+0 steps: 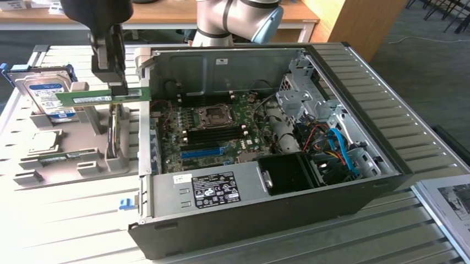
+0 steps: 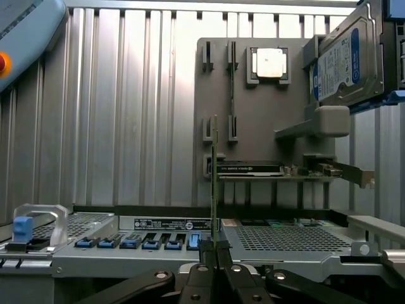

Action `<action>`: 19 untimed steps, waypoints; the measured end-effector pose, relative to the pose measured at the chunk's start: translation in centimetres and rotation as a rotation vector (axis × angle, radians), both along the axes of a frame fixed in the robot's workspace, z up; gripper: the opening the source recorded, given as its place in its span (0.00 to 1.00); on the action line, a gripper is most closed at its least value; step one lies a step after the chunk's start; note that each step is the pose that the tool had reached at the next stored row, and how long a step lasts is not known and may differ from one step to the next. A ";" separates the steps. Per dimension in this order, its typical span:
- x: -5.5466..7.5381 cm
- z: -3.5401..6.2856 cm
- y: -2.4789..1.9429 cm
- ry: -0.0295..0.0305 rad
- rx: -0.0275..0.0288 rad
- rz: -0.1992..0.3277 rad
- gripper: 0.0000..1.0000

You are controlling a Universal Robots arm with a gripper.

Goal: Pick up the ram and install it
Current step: 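Pick up the ram and move it above insertion slot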

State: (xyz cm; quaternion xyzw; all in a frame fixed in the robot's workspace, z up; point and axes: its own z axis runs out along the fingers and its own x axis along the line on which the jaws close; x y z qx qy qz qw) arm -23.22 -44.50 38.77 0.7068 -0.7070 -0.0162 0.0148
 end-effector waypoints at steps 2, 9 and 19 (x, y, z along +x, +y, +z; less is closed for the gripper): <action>0.3 0.01 0.00 0.0001 0.0002 0.000 0.12; 1.2 0.03 0.00 0.0000 0.0013 0.000 0.12; 3.0 0.07 0.00 0.0000 0.0031 0.000 0.12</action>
